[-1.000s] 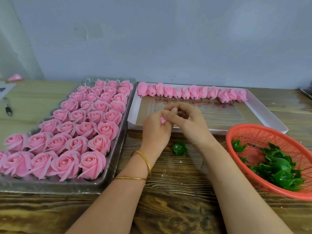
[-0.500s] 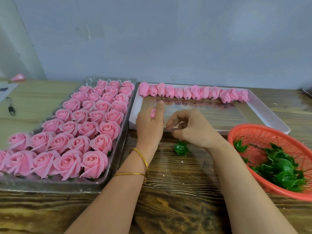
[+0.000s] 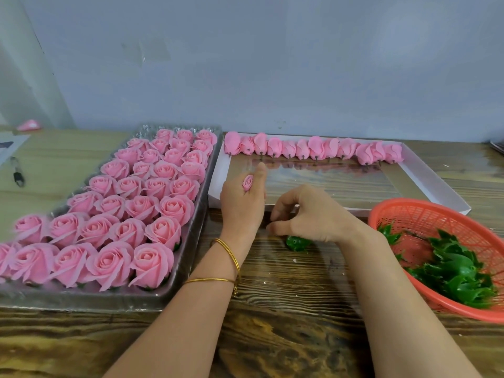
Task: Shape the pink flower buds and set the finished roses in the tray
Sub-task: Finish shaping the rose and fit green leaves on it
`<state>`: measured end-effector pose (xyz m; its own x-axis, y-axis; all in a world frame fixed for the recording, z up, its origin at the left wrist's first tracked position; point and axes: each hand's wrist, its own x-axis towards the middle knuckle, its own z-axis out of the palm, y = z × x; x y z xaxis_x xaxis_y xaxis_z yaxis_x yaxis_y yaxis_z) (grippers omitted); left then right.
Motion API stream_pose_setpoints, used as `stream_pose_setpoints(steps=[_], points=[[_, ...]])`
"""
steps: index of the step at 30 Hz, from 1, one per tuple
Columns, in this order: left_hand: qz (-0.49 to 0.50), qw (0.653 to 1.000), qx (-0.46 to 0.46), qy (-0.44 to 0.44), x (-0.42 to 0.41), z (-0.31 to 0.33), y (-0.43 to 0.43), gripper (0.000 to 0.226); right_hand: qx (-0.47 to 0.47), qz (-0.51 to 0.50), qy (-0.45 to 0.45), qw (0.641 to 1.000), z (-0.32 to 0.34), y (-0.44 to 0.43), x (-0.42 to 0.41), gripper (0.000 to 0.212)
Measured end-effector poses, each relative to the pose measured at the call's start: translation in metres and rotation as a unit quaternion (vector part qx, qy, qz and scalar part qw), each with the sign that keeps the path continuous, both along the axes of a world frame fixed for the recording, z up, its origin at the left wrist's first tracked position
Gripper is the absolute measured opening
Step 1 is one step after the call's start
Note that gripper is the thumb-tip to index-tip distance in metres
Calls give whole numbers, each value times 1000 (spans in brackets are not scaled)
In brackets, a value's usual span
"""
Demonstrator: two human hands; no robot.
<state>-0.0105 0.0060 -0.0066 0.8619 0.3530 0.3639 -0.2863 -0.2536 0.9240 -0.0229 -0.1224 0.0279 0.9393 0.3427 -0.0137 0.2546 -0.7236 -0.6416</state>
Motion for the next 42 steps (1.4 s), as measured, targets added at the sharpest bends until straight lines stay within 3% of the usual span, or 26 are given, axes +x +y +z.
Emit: stream_pose_setpoints(steps=[7,24,36,42], points=[[3,1000,-6,-4,0,-1,0,53,-20,74,87,993,1,4,-4,32],[-17,1000,-8,3,0,-5,0,47,-9,106,85,991,-2,10,-5,30],[18,998,-43,-34,1,-1,2,48,159,66,73,982,-1,5,-1,27],[13,997,-74,-33,1,2,1,45,179,3,-2,984,-5,6,2,26]])
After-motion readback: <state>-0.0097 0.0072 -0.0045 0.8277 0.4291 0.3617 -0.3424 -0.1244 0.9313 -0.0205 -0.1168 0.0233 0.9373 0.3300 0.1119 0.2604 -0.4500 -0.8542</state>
